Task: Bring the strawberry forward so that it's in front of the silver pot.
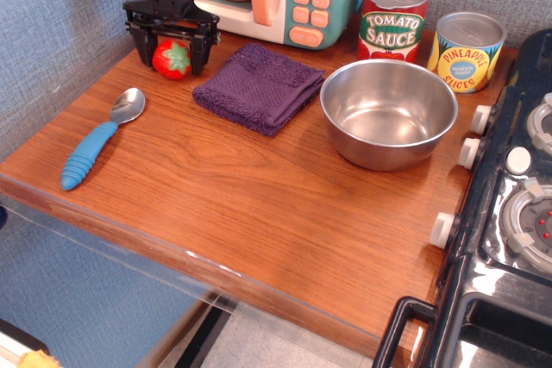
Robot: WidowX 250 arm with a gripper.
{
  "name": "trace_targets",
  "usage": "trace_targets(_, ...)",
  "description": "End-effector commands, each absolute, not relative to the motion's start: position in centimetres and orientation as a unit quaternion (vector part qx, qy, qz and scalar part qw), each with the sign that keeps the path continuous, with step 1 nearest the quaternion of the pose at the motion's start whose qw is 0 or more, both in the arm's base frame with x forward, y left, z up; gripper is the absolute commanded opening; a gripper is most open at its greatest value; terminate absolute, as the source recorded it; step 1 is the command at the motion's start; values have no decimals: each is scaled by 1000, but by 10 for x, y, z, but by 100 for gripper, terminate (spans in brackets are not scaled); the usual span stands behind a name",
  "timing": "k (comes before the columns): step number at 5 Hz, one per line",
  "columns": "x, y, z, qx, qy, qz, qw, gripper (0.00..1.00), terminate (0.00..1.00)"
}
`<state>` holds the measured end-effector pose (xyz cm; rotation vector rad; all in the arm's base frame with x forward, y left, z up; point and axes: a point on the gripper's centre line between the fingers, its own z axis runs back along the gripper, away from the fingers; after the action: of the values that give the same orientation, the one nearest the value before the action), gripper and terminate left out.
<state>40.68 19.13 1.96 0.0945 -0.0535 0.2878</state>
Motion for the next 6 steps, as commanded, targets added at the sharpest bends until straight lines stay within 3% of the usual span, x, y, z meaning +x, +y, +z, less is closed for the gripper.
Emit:
trace_targets(1,400,187,40,58,-41,132,989,100,0)
trace_targets(2,395,183,39,54,-41,128,990,0,0)
trace_targets(3,392,180,43,61,-43,121,990,0,0)
trace_targets(4,391,175,68,57,-80,114,989,0,0)
trace_targets(5,371,155,116,61,-140,104,983,0,0)
trace_targets(6,339,121,131,40,-133,78,987,0,0)
